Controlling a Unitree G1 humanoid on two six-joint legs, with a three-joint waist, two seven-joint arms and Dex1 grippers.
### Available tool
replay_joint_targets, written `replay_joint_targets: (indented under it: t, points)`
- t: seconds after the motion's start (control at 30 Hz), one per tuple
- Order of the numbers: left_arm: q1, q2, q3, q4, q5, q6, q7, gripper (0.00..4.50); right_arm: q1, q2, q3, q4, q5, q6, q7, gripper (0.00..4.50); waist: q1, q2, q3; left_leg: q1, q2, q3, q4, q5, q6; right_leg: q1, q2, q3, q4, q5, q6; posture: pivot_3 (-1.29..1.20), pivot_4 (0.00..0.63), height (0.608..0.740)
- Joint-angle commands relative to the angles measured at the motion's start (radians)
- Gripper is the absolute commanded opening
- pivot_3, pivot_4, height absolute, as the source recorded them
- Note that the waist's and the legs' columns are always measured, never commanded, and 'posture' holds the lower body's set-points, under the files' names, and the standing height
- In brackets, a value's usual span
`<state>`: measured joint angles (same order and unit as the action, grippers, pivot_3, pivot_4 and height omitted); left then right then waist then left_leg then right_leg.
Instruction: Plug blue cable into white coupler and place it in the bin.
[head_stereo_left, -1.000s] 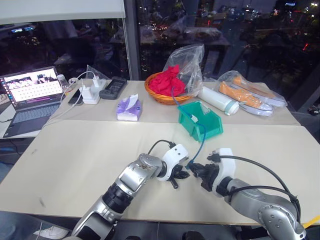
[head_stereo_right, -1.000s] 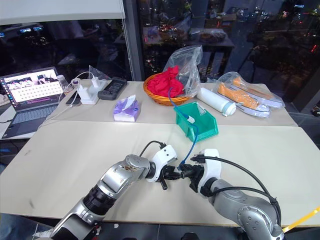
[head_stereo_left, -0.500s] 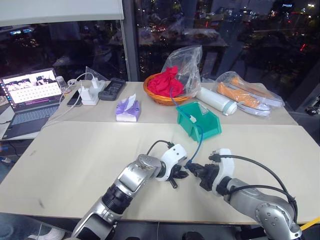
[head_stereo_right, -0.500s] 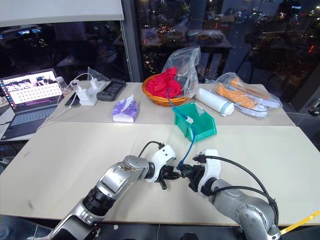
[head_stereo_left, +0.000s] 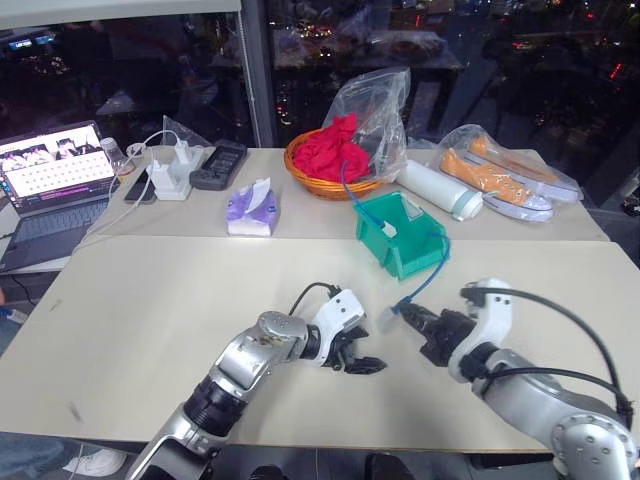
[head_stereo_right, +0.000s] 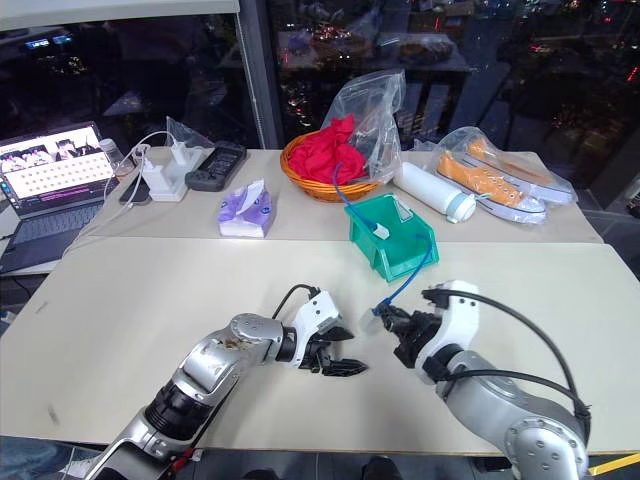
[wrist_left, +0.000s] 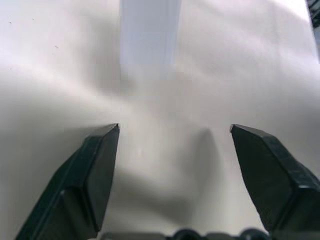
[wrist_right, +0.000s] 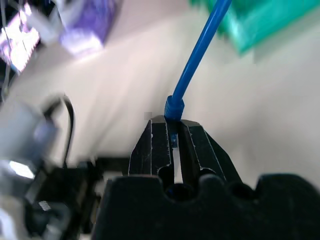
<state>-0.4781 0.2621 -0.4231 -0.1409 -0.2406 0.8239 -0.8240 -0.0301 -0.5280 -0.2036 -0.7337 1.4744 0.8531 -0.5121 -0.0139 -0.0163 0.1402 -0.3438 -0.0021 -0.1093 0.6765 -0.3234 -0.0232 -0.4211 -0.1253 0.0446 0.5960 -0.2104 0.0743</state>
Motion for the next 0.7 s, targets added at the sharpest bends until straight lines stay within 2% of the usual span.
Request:
replay_joint_targets:
  t: [0.03, 0.13, 0.27, 0.43, 0.53, 0.6, 0.63, 0.67, 0.7]
  points:
    - [0.016, -0.012, 0.110, -0.015, -0.048, -0.084, 0.019, 3.81, -0.157, -0.106, -0.114, 0.040, 0.077, -0.075, -0.031, 0.00, -0.004, 0.002, 0.006, -0.001, 0.000, 0.001, 0.001, 0.000, 0.000, 0.000, 0.000, 0.001, 0.000, 0.001, 0.001, 0.00, 0.150, 0.740]
    - [0.013, -0.048, 0.204, -0.008, -0.111, -0.093, 0.041, 3.81, -0.310, -0.154, -0.120, 0.191, 0.009, -0.091, 0.020, 0.00, -0.001, 0.002, 0.010, -0.002, 0.000, 0.001, 0.002, 0.001, 0.000, 0.000, 0.000, 0.000, -0.001, 0.004, 0.000, 0.00, 0.150, 0.740]
    - [0.010, -0.058, 0.233, 0.007, -0.099, -0.149, 0.068, 3.81, -0.492, -0.175, 0.007, 0.468, -0.270, -0.121, 0.248, 0.00, -0.002, 0.002, 0.010, -0.001, 0.000, 0.001, 0.002, 0.001, 0.001, 0.001, 0.000, 0.000, -0.001, 0.005, 0.000, 0.00, 0.150, 0.740]
    - [0.033, -0.049, 0.224, -0.031, -0.088, -0.169, 0.098, 3.81, -0.678, -0.129, 0.144, 0.846, -0.589, -0.233, 0.495, 0.00, -0.007, 0.002, 0.010, -0.003, 0.000, 0.001, 0.002, 0.004, -0.005, -0.001, 0.000, 0.000, -0.001, 0.005, 0.000, 0.00, 0.150, 0.740]
    - [0.049, -0.038, 0.214, -0.045, -0.054, -0.190, 0.140, 3.81, -0.756, -0.073, 0.192, 1.049, -0.719, -0.302, 0.631, 0.00, -0.014, 0.002, 0.010, -0.004, 0.000, 0.001, 0.001, 0.005, -0.007, -0.002, 0.000, 0.000, -0.001, 0.005, 0.001, 0.00, 0.150, 0.740]
    - [0.055, -0.038, 0.222, -0.045, -0.043, -0.211, 0.165, 3.89, -0.786, -0.041, 0.193, 1.129, -0.773, -0.321, 0.685, 0.92, -0.017, 0.002, 0.010, -0.005, 0.000, 0.002, 0.001, 0.006, -0.007, -0.002, 0.000, 0.000, -0.001, 0.006, 0.001, 0.00, 0.150, 0.740]
    - [0.057, -0.037, 0.226, -0.044, -0.041, -0.220, 0.170, 3.89, -0.796, -0.029, 0.190, 1.155, -0.795, -0.328, 0.706, 1.04, -0.016, 0.003, 0.011, -0.005, 0.000, 0.002, 0.001, 0.006, -0.008, -0.002, 0.000, 0.000, -0.001, 0.006, 0.001, 0.00, 0.150, 0.740]
    - [0.057, -0.033, 0.226, -0.043, -0.040, -0.228, 0.171, 3.89, -0.804, -0.018, 0.183, 1.167, -0.809, -0.330, 0.723, 1.47, -0.018, 0.003, 0.011, -0.007, 0.000, 0.002, 0.001, 0.006, -0.008, -0.003, 0.000, 0.000, -0.001, 0.006, 0.002, 0.00, 0.150, 0.740]
    - [0.052, -0.031, 0.233, -0.032, -0.039, -0.212, 0.184, 3.89, -0.808, -0.010, 0.173, 1.156, -0.817, -0.323, 0.735, 1.70, -0.019, 0.004, 0.011, -0.007, 0.000, 0.002, 0.002, 0.006, -0.009, -0.003, 0.000, 0.000, -0.001, 0.006, 0.002, 0.00, 0.150, 0.740]
